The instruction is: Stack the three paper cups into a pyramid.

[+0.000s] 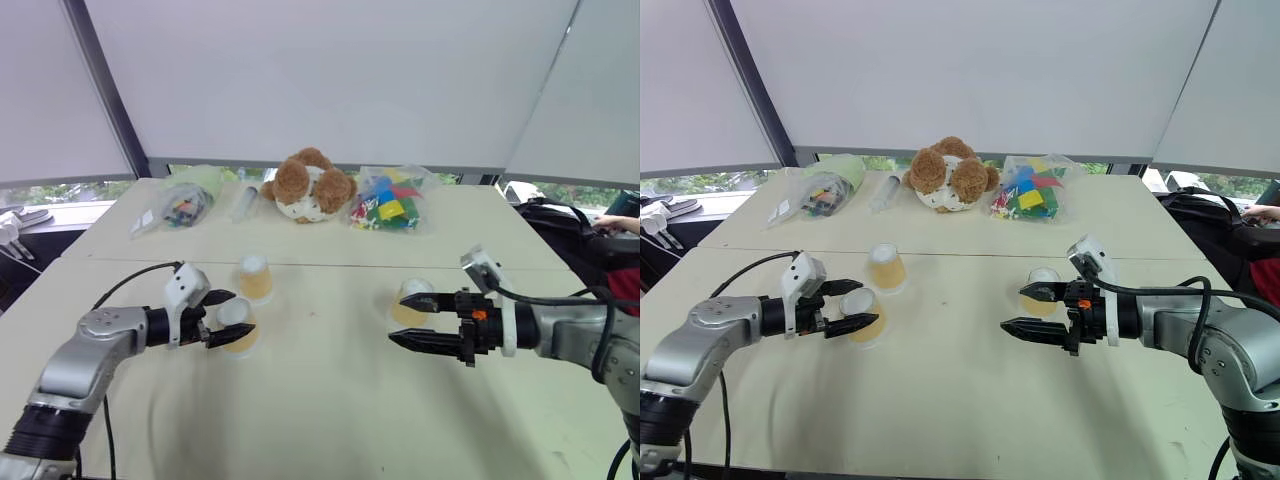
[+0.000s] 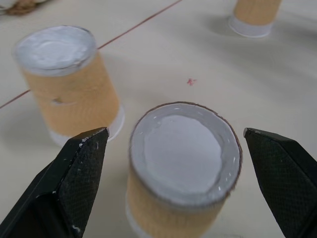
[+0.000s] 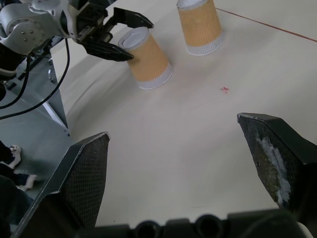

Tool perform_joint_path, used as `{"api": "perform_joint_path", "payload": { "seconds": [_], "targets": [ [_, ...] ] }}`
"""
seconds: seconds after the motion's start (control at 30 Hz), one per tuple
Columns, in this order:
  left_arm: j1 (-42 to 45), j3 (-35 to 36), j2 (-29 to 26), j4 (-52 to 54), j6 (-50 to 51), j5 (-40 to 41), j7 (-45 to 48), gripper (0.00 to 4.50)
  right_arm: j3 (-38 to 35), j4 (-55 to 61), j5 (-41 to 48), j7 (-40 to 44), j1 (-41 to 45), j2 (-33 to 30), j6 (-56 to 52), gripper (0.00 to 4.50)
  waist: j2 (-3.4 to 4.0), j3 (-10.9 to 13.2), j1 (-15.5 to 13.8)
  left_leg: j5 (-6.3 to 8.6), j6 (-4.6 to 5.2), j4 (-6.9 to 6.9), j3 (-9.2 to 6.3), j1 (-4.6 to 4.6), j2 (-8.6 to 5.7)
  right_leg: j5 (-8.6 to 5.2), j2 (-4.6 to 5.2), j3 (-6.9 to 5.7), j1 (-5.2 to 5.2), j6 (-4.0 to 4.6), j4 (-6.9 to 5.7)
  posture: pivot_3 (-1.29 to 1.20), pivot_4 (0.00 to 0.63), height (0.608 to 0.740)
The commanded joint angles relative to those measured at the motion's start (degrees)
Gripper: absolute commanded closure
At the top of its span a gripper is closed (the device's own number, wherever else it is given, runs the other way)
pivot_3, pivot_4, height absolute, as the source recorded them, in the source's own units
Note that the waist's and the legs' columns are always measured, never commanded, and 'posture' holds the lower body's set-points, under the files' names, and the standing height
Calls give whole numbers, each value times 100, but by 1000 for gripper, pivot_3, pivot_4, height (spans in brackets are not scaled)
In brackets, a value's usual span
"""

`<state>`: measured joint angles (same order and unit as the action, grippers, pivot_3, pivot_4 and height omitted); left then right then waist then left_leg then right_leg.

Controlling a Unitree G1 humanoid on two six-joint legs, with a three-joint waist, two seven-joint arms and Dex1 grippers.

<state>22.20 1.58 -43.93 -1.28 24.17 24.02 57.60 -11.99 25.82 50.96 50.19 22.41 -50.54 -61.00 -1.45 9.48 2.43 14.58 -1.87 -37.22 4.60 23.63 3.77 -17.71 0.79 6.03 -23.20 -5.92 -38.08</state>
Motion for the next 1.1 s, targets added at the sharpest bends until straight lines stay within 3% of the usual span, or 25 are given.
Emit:
{"api": "perform_joint_path", "payload": {
  "seconds": [0.03, 0.07, 0.1, 0.13, 0.23, 0.27, 0.43, 0.63, 0.8, 1.03, 1.1],
  "targets": [
    [165, -20, 57, -158, -284, -151, 125, 0, -171, 169, 116, -58, -17, -97, 48, 21, 0, 0, 0, 0, 0, 0, 0, 0, 0, 0, 0, 0, 0, 0, -1, 0, 150, 740],
    [180, -32, 92, -205, -325, -162, 153, 0, -176, 175, 118, -70, -31, -109, 54, 21, 0, 0, 0, 0, 0, 0, -1, 0, 0, 0, 0, 0, 0, 0, -1, 0, 150, 740],
    [195, -36, 127, -249, -378, -178, 170, 511, -182, 180, 119, -78, -43, -118, 58, 0, 0, 0, 0, 0, 0, 0, -1, 0, 0, 0, 0, 0, 0, 0, -1, 0, 150, 740],
    [207, -14, 167, -281, -429, -187, 151, 728, -185, 182, 122, -85, -51, -124, 61, 0, 0, 0, -4, 0, 0, 0, -2, 0, 0, 0, 0, 0, 0, 0, -1, 0, 150, 740],
    [245, 79, 267, -293, -446, -152, 95, 2165, -204, 183, 128, -86, -92, -155, 76, 0, 0, 0, -6, 0, 0, -2, -3, 1, 1, 0, 0, 0, 1, -1, -2, 0, 150, 740],
    [248, 107, 290, -267, -432, -132, 77, 2205, -208, 183, 123, -79, -112, -165, 87, 0, 0, 0, -6, 0, 0, -3, -4, 1, 1, 0, 0, 0, 2, -1, -2, 0, 150, 740],
    [10, 202, 499, 490, 82, 367, -20, 2206, -228, 140, 87, -65, -200, -197, 115, 0, 0, 0, -7, 0, 0, -5, -6, 3, 1, 1, 1, -1, 2, -2, -2, 0, 150, 740],
    [20, -531, 1256, 1237, 209, 214, -385, 2206, -252, 127, 66, -60, -339, -302, 122, 0, 0, 0, -48, 0, 0, -15, -9, 6, -1, 0, 2, -3, 8, -3, -3, 0, 150, 740],
    [493, -1209, 1770, 843, -128, -246, -354, 2206, -649, 402, 418, 2, -573, -596, -115, 0, 0, -1, -88, 0, 1, -22, -10, 6, -3, 1, -2, -2, 11, -4, -4, 0, 150, 740],
    [931, -1567, 2078, -120, -705, -686, -52, 2206, -853, 669, 637, -283, -871, -613, -161, 0, 2, -2, -138, 0, 1, -21, -15, 4, -1, 1, -12, 0, 10, -4, -4, 0, 150, 740],
    [965, -1581, 2114, -262, -805, -763, -7, 1152, -851, 692, 676, -370, -883, -583, -154, 0, 2, -2, -152, 0, 1, -22, -14, 4, -1, 1, -11, 1, 10, -4, -4, 0, 150, 740]
  ]
}}
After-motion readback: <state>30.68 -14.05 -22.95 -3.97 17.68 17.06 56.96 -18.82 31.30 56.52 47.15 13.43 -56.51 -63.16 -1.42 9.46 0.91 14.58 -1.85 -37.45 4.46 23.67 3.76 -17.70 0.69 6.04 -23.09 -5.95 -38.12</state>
